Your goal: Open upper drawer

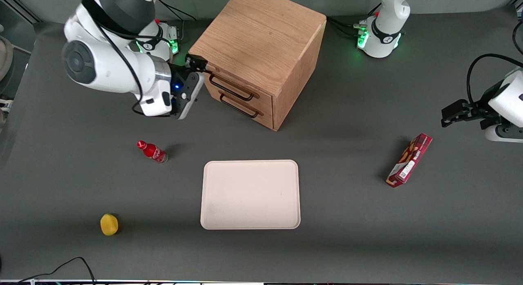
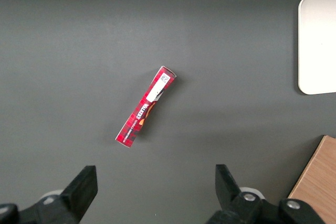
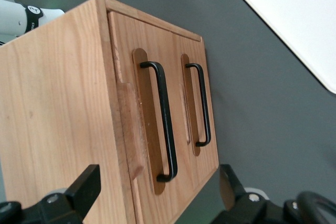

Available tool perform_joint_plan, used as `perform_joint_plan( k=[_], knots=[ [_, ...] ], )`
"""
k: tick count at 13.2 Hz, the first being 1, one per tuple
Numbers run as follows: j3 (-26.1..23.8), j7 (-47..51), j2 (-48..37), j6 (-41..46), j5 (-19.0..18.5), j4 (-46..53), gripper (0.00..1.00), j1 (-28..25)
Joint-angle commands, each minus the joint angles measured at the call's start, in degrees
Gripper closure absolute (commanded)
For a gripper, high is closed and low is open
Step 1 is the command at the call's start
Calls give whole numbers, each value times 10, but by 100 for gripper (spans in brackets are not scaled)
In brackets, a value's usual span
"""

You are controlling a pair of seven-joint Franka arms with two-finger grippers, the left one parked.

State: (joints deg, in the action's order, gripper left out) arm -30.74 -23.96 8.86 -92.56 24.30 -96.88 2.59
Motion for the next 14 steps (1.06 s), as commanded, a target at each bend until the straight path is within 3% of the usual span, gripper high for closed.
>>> perform_joint_plan(
  k=[1, 3, 14],
  knots=[
    [-19, -14, -16, -60, 17, -60, 0, 3],
    [-31, -16, -15, -107, 16, -95, 0, 3],
    [-32, -21, 11, -167, 7, -131, 0, -3]
  ],
)
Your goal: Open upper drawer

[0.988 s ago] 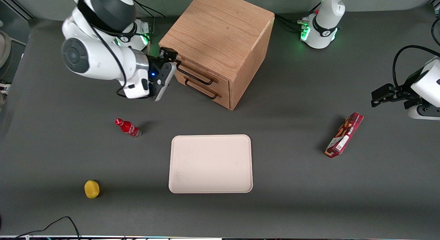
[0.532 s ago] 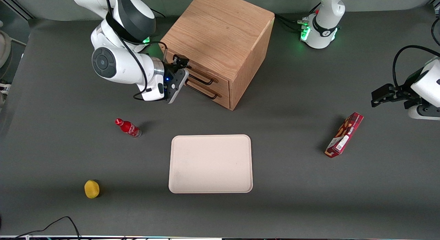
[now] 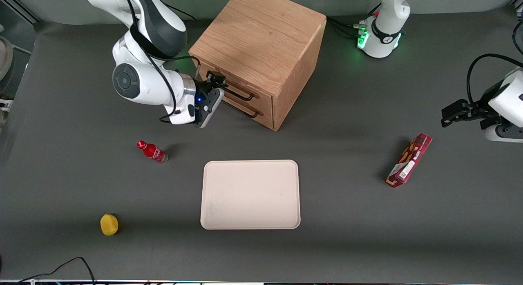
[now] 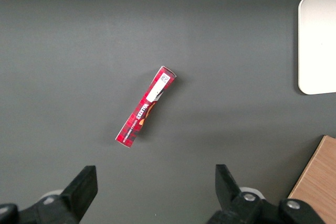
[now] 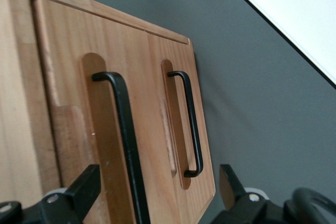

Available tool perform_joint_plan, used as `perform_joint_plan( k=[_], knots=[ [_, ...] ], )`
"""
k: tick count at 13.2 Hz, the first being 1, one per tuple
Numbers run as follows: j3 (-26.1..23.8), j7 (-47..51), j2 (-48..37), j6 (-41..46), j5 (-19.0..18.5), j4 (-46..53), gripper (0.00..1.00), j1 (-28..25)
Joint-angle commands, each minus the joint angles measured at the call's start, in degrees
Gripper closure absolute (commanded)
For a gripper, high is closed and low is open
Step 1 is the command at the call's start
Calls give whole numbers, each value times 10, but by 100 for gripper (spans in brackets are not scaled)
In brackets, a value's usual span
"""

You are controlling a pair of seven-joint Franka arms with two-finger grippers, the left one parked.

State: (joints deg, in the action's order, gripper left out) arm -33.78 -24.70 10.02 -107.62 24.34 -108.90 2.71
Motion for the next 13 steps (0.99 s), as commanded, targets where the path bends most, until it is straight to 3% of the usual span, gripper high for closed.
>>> perform_joint_plan(
  k=[1, 13],
  knots=[
    [-1, -14, 0, -16, 7, -13, 0, -3],
    [-23, -13, 5, -68, 11, -46, 0, -4]
  ],
)
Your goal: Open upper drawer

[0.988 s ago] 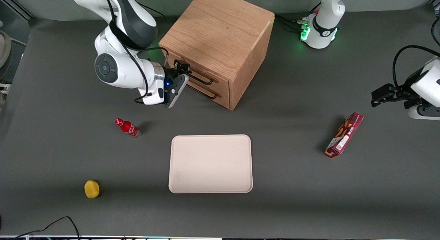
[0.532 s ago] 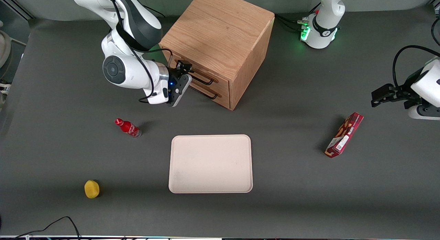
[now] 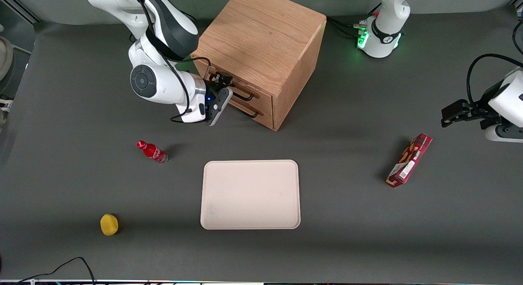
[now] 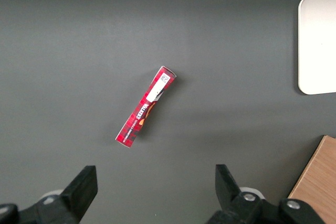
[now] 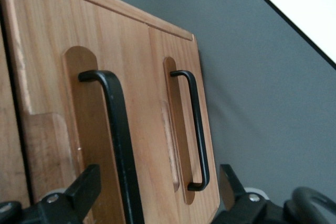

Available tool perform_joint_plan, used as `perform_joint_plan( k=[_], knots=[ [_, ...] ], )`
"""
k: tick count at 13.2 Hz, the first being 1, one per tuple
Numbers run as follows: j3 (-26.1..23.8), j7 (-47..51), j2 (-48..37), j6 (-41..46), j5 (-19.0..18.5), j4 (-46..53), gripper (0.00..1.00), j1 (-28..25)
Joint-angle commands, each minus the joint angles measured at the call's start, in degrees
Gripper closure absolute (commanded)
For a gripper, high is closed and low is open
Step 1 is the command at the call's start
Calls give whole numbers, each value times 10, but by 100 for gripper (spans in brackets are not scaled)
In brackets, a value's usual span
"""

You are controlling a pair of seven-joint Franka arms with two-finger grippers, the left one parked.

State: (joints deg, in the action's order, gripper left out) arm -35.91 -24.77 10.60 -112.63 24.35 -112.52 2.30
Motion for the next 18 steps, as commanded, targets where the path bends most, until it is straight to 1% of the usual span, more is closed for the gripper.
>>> perform_joint_plan(
  k=[1, 6, 7, 8, 11, 13, 15, 18],
  knots=[
    [-2, -12, -1, -21, 11, -10, 0, 0],
    [-1, -13, 15, -31, 5, -10, 0, 0],
    [-1, -13, 17, -31, -3, -8, 0, 0],
    [-1, -12, 20, -31, -20, -5, 0, 0],
    [0, -12, 39, -32, -32, 15, 0, 1],
    [0, -10, 55, -32, -52, 34, 0, 1],
    [3, -10, 71, -32, -54, 53, 0, 1],
    [8, -5, 94, -27, -78, 87, 0, 2]
  ],
)
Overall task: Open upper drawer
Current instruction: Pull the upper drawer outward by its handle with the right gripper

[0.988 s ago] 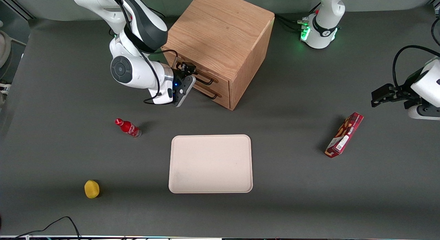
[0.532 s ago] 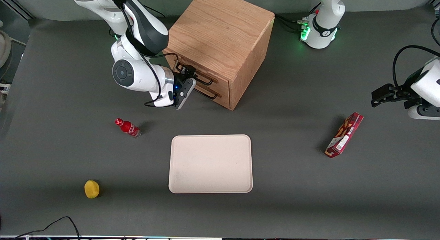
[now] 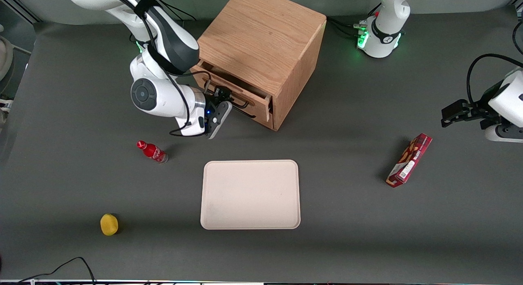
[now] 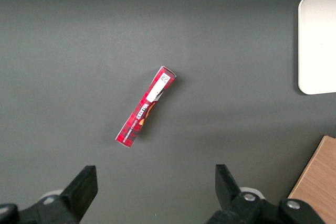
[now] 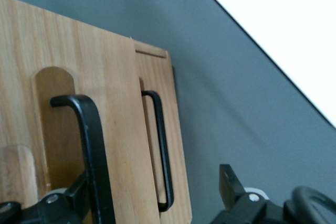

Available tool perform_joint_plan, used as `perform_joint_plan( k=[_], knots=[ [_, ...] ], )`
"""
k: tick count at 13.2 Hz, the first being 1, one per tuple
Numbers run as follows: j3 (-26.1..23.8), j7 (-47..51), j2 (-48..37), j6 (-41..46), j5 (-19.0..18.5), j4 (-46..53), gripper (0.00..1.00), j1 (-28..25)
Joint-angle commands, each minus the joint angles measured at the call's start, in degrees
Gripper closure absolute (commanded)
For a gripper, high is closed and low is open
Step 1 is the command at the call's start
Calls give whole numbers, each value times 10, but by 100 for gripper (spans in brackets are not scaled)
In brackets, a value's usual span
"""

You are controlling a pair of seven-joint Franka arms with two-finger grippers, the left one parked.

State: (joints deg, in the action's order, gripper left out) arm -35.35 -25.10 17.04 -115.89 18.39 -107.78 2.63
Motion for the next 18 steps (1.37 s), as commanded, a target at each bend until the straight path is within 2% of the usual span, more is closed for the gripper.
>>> perform_joint_plan(
  k=[1, 10, 15, 18],
  knots=[
    [4, -1, 35, 7, -24, 47, 0, -1],
    [26, -27, 41, 29, -54, 64, 0, 5],
    [39, -35, 48, 29, -56, 77, 0, 4],
    [46, -35, 63, 29, -76, 96, 0, 3]
  ],
)
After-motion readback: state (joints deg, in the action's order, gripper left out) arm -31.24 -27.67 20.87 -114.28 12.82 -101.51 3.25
